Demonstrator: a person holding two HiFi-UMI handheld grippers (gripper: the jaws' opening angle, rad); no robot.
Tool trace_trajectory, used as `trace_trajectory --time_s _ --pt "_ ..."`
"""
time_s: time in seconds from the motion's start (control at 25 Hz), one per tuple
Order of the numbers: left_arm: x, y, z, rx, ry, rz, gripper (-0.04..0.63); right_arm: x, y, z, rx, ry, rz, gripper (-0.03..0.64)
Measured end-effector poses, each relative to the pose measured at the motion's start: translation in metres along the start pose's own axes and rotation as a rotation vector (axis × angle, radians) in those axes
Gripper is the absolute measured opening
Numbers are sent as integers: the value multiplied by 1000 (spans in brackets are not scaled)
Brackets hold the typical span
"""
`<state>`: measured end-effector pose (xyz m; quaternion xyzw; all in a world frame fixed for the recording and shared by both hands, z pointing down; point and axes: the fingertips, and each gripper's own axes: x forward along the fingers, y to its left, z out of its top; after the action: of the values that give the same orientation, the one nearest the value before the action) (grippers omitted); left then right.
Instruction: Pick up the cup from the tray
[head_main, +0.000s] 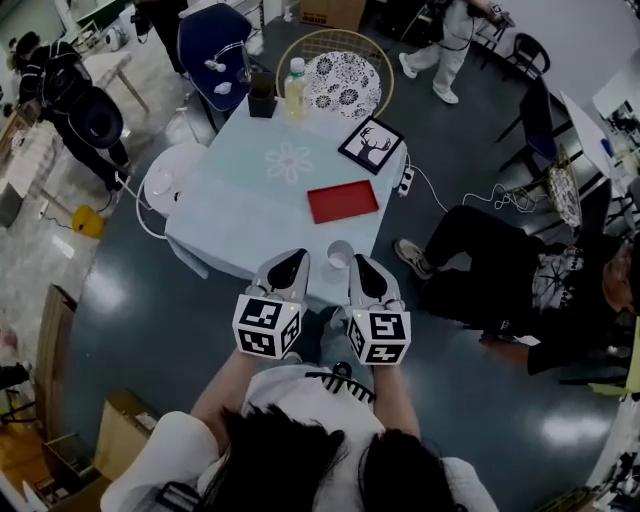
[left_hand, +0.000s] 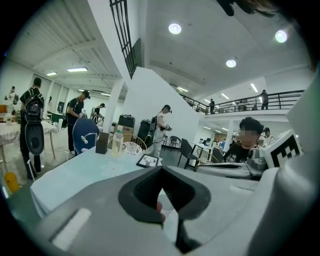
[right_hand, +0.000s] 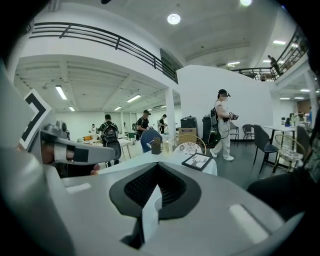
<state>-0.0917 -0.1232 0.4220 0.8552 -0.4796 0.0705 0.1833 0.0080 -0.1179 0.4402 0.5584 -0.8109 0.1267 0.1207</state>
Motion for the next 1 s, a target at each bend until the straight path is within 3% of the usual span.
trace_trajectory --time_s 0.4,1.0 --pt "-5 -4 -9 43 18 -2 0 -13 3 -5 -7 23 -25 20" --pt "-12 -11 -9 37 2 -4 0 -18 12 -6 -12 25 -1 20"
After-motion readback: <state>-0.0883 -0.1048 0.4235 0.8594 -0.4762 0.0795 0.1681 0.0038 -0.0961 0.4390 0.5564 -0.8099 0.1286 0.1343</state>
